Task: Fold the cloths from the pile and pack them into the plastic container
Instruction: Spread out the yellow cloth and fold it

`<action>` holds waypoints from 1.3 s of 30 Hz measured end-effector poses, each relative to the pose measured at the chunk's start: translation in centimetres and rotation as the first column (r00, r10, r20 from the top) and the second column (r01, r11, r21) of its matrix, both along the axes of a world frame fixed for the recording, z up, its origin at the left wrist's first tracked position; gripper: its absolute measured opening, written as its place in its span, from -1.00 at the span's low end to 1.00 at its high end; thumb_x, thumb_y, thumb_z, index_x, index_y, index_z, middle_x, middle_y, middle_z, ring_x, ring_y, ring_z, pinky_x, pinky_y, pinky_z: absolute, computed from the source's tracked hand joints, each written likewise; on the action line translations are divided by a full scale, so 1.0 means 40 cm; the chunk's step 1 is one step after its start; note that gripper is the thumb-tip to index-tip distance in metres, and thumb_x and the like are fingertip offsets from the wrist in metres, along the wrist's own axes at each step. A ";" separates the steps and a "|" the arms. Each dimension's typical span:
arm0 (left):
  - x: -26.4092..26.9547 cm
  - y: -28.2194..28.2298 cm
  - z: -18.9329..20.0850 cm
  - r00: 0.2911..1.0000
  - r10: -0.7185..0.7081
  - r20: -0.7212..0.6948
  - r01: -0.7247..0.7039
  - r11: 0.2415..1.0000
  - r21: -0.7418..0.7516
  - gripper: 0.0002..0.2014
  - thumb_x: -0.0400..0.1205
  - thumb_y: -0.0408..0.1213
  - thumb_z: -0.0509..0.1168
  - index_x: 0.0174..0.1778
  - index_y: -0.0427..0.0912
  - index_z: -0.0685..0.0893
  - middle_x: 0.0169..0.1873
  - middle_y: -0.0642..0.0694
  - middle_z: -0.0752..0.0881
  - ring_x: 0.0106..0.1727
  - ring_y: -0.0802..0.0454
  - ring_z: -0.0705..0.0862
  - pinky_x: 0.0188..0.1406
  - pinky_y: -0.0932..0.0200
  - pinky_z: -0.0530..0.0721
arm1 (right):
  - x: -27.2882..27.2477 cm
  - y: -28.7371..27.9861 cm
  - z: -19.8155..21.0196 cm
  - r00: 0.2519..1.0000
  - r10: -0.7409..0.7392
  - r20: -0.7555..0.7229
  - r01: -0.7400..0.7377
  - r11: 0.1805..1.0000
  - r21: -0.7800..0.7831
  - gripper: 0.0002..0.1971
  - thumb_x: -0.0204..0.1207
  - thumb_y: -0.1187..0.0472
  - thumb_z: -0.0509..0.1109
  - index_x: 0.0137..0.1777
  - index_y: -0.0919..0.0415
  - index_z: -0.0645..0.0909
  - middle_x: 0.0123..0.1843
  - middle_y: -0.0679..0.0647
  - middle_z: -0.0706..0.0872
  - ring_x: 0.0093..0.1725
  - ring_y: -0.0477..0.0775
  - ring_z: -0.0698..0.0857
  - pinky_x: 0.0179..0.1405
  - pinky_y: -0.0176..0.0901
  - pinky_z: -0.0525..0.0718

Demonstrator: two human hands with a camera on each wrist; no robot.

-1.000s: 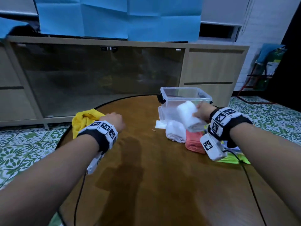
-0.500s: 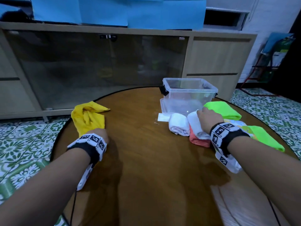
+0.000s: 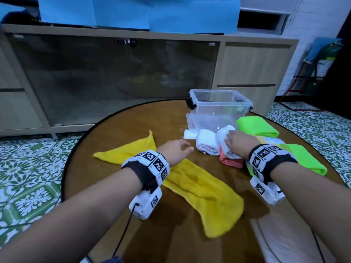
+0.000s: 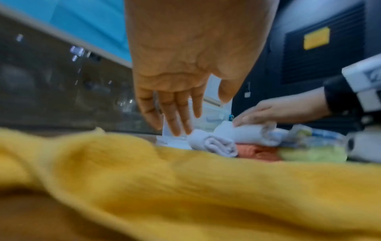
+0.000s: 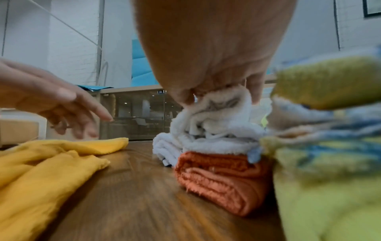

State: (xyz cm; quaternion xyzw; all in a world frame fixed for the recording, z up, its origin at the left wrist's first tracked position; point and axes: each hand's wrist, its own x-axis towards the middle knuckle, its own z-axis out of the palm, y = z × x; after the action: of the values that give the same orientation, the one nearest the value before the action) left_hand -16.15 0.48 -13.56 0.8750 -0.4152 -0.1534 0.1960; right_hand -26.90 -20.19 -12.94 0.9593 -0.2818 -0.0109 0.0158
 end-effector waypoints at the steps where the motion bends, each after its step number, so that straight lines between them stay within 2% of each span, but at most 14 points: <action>1: 0.010 0.003 -0.004 0.993 0.017 0.117 -0.030 0.993 0.111 -0.50 0.68 0.11 0.07 0.52 0.03 0.37 0.41 -0.11 0.52 0.36 -0.12 0.53 0.30 -0.08 0.56 | -0.003 -0.007 -0.001 0.999 0.019 0.033 -0.017 0.999 -0.033 -0.42 0.62 -0.01 -0.15 0.35 0.34 0.50 0.38 0.26 0.49 0.41 0.22 0.45 0.32 0.02 0.47; 3: 0.031 0.021 -0.026 0.976 0.010 0.217 -0.085 0.937 0.340 -0.42 0.68 0.14 0.05 0.61 0.05 0.19 0.56 -0.12 0.26 0.54 -0.18 0.30 0.39 -0.14 0.46 | -0.010 -0.013 0.001 0.993 0.065 0.102 -0.054 0.993 -0.109 -0.62 0.64 0.14 0.02 0.23 0.31 0.57 0.23 0.23 0.55 0.29 0.24 0.49 0.21 0.00 0.49; 5: 0.039 0.038 -0.049 0.986 -0.038 0.163 -0.046 0.876 0.480 -0.38 0.69 0.16 0.02 0.65 0.03 0.09 0.61 -0.15 0.12 0.58 -0.24 0.20 0.46 -0.17 0.38 | -0.013 -0.015 -0.002 0.995 0.095 0.033 -0.092 0.992 -0.091 -0.71 0.66 0.20 0.08 -0.01 0.33 0.60 0.02 0.23 0.58 0.15 0.23 0.55 0.14 0.00 0.52; 6: 0.035 0.043 -0.058 0.988 -0.068 0.142 -0.017 0.849 0.528 -0.36 0.69 0.17 -0.01 0.66 0.01 0.05 0.63 -0.17 0.06 0.60 -0.27 0.17 0.50 -0.16 0.34 | -0.015 -0.013 -0.002 0.996 0.079 -0.045 -0.080 0.996 -0.038 -0.69 0.69 0.16 0.06 -0.03 0.31 0.58 0.01 0.22 0.59 0.14 0.22 0.56 0.14 -0.03 0.51; 9: 0.027 0.037 -0.072 0.988 -0.089 0.128 0.000 0.820 0.572 -0.35 0.71 0.18 -0.08 0.67 -0.03 -0.01 0.65 -0.20 -0.04 0.62 -0.28 0.13 0.55 -0.16 0.27 | -0.022 -0.011 -0.007 0.985 0.061 -0.162 -0.051 0.997 0.064 -0.57 0.70 0.01 0.07 0.39 0.29 0.45 0.39 0.23 0.52 0.33 0.20 0.53 0.23 -0.08 0.43; 12: 0.009 0.024 -0.064 0.988 -0.087 0.124 0.001 0.821 0.571 -0.34 0.70 0.20 -0.10 0.67 -0.06 0.03 0.65 -0.21 -0.01 0.61 -0.26 0.18 0.55 -0.13 0.29 | -0.022 0.003 -0.017 0.983 0.049 -0.179 -0.037 0.997 0.067 -0.59 0.64 -0.01 0.14 0.34 0.26 0.45 0.38 0.19 0.52 0.32 0.20 0.53 0.24 -0.04 0.38; 15: -0.013 0.016 -0.057 0.990 -0.100 0.094 0.032 0.834 0.550 -0.33 0.69 0.23 -0.12 0.66 -0.07 0.10 0.64 -0.19 0.06 0.61 -0.19 0.21 0.54 -0.08 0.28 | -0.013 0.009 -0.026 0.977 0.060 -0.206 -0.072 0.996 -0.049 -0.64 0.65 0.03 0.14 0.33 0.23 0.44 0.40 0.16 0.49 0.37 0.19 0.51 0.47 0.14 0.23; 19: -0.030 0.009 -0.045 0.983 -0.142 0.116 0.061 0.850 0.523 -0.34 0.70 0.22 -0.15 0.63 -0.12 0.21 0.61 -0.19 0.21 0.59 -0.12 0.24 0.52 -0.03 0.29 | -0.011 0.001 -0.007 0.991 0.028 -0.133 -0.042 0.993 -0.110 -0.67 0.68 0.20 0.09 0.33 0.31 0.51 0.33 0.24 0.57 0.29 0.22 0.58 0.23 0.00 0.50; 23: -0.032 0.010 -0.050 0.972 -0.166 0.167 0.049 0.835 0.548 -0.35 0.68 0.24 -0.12 0.63 -0.05 0.21 0.59 -0.19 0.23 0.54 -0.20 0.33 0.47 -0.04 0.37 | -0.013 0.006 0.006 0.999 0.012 0.038 -0.002 0.968 -0.253 -0.70 0.65 0.29 0.10 0.26 0.38 0.53 0.25 0.27 0.59 0.26 0.24 0.58 0.08 -0.03 0.56; 26: -0.036 0.011 -0.051 0.969 -0.170 0.179 0.044 0.832 0.553 -0.37 0.70 0.22 -0.13 0.62 -0.05 0.23 0.56 -0.21 0.26 0.51 -0.23 0.35 0.44 -0.05 0.39 | -0.007 0.022 -0.009 0.998 -0.002 -0.056 -0.016 0.953 -0.303 -0.69 0.66 0.31 0.09 0.29 0.34 0.54 0.28 0.23 0.58 0.31 0.23 0.55 0.13 -0.01 0.57; 30: -0.008 0.011 -0.034 0.969 -0.167 0.182 0.067 0.887 0.456 -0.59 0.78 -0.16 -0.12 0.45 -0.25 0.41 0.42 -0.22 0.42 0.39 -0.17 0.45 0.33 -0.02 0.46 | 0.000 0.037 -0.040 0.976 -0.010 -0.217 -0.052 0.959 -0.278 -0.62 0.70 0.11 0.06 0.39 0.28 0.48 0.39 0.21 0.49 0.39 0.21 0.45 0.27 0.01 0.46; 33: 0.027 0.031 -0.037 0.948 -0.185 0.258 0.034 0.867 0.496 -0.54 0.68 -0.46 0.01 0.52 -0.10 0.35 0.45 -0.15 0.36 0.41 -0.18 0.43 0.18 -0.05 0.58 | 0.001 0.053 -0.016 0.987 -0.004 -0.162 -0.048 0.946 -0.321 -0.53 0.67 -0.08 0.04 0.41 0.20 0.46 0.42 0.18 0.46 0.41 0.22 0.40 0.31 0.03 0.37; 36: 0.048 0.049 -0.052 0.890 -0.285 0.356 0.021 0.804 0.594 -0.42 0.65 -0.43 0.15 0.58 0.06 0.26 0.50 -0.09 0.33 0.48 -0.17 0.34 0.31 -0.10 0.47 | 0.002 0.104 0.007 0.979 0.195 -0.057 -0.203 0.929 -0.308 -0.56 0.66 -0.09 0.08 0.31 0.22 0.48 0.30 0.19 0.54 0.29 0.21 0.50 0.15 0.00 0.46; 39: 0.065 0.052 -0.050 0.840 -0.281 0.464 -0.040 0.821 0.570 -0.54 0.66 -0.37 0.15 0.49 -0.01 0.38 0.44 -0.09 0.44 0.46 -0.12 0.39 0.39 -0.12 0.34 | 0.002 0.201 0.023 0.941 0.317 -0.121 -0.326 0.943 -0.070 -0.53 0.62 -0.22 0.09 0.05 0.20 0.54 0.07 0.16 0.67 0.08 0.17 0.63 -0.24 -0.11 0.47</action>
State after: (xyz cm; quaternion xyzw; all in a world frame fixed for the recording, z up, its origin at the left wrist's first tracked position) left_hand -13.55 2.57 -15.56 0.8716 -0.4461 -0.0339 -0.2005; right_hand -26.82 -12.17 -12.04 0.9887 -0.1202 -0.0476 0.0754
